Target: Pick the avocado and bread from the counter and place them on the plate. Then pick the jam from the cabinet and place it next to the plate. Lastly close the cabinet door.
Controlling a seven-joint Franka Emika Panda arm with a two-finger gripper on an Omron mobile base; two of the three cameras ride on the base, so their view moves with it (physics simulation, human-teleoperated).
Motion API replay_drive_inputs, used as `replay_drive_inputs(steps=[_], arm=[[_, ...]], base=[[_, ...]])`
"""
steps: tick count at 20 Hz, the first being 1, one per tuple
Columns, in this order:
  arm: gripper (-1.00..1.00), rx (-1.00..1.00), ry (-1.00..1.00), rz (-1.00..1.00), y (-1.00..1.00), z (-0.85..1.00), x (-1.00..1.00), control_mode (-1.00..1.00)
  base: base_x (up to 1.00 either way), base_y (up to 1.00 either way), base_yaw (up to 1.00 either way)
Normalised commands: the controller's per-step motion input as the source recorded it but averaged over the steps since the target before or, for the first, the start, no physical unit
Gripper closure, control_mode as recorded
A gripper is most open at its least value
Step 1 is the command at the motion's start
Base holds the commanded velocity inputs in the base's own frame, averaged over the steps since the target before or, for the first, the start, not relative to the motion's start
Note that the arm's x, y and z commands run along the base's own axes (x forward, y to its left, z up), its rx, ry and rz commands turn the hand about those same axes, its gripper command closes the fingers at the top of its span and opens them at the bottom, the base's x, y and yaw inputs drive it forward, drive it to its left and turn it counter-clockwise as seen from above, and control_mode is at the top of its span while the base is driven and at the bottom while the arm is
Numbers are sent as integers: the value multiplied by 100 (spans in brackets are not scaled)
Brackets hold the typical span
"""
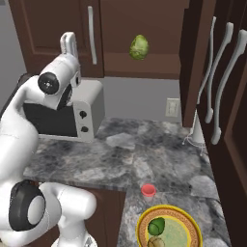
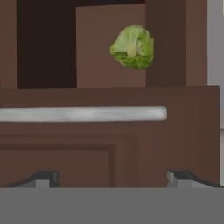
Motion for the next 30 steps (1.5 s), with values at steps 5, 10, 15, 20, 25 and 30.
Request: replay_drive_inputs(steps=[5, 10, 15, 20, 25, 30], arm=[[-100, 0, 26, -2, 0, 48, -65, -100], [-100, 1, 44, -5, 0, 28, -55, -100], [-100, 0, 14, -1, -18, 0, -62, -100], [-100, 0, -1, 0, -34, -3, -64, -100], [-100, 1, -15, 0, -41, -13, -81, -100], [-100, 0, -9, 0, -21, -10, -71, -100]], base=[[0, 0, 0], [0, 0, 0], [0, 0, 0], [0, 0, 0], [0, 0, 0], [0, 0, 0]])
